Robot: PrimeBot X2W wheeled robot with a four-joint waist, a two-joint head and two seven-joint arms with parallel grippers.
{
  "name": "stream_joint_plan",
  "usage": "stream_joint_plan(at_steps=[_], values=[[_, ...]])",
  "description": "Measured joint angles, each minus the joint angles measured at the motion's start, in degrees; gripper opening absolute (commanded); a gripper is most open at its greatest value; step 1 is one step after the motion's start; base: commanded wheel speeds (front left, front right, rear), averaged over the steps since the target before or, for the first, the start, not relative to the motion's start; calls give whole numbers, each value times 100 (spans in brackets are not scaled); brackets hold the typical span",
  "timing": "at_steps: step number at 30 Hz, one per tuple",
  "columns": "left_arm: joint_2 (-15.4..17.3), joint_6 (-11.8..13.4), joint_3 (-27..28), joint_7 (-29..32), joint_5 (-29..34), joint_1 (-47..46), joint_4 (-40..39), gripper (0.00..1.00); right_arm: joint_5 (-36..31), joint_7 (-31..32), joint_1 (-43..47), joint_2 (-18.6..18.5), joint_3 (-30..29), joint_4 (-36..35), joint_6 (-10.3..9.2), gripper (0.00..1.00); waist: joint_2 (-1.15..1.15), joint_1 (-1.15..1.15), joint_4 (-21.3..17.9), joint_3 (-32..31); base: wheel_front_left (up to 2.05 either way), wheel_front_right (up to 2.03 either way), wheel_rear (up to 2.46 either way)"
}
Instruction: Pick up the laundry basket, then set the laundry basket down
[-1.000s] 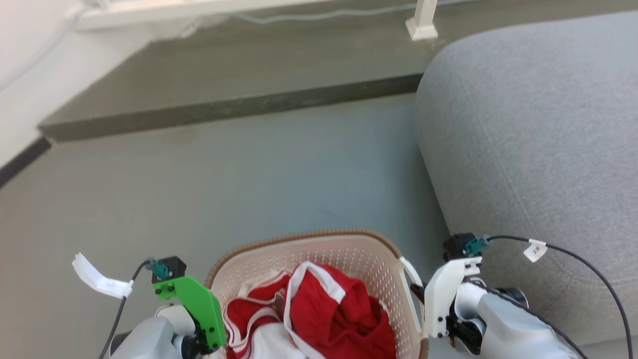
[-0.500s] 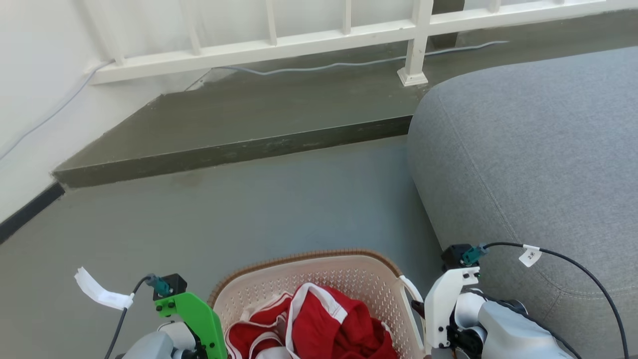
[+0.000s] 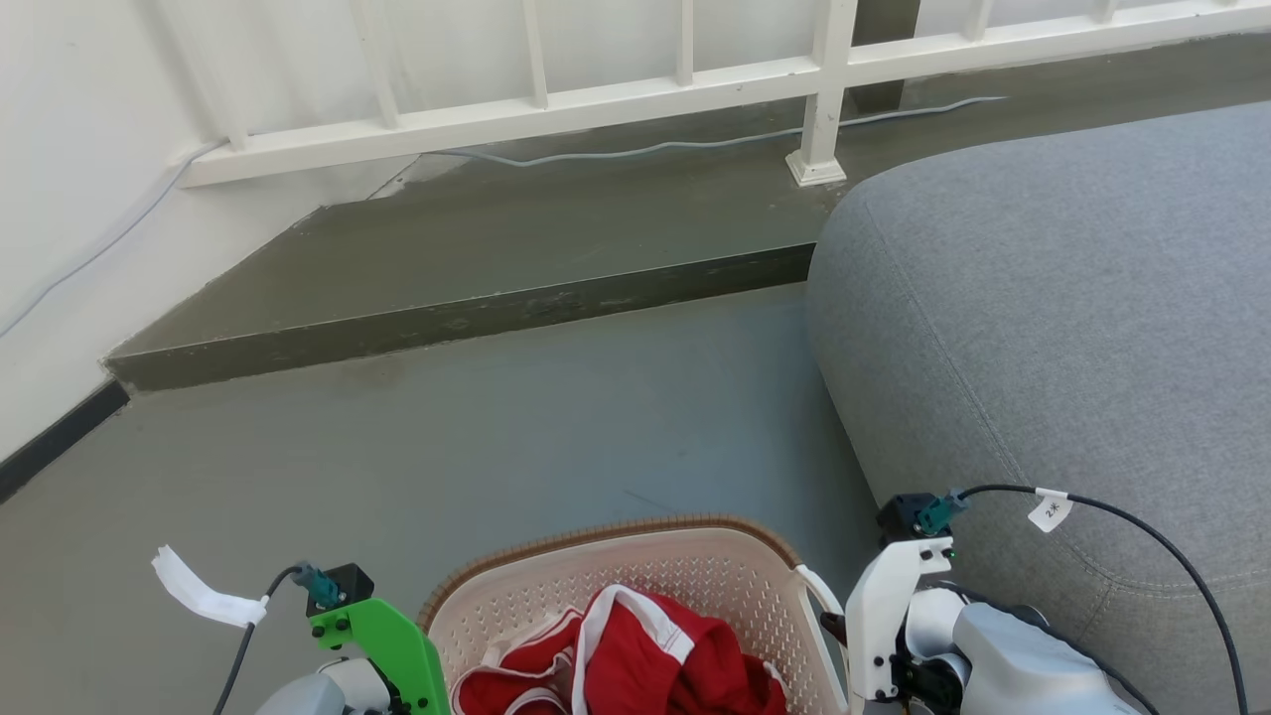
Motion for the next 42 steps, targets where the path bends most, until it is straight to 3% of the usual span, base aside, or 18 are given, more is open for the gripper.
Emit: stream_joint_plan(at_steps=[42], values=[[3, 57, -154, -69, -158, -1, -88, 0, 303, -3, -10, -104, 189, -91, 0, 0, 0, 0, 44, 237, 0, 0, 0]])
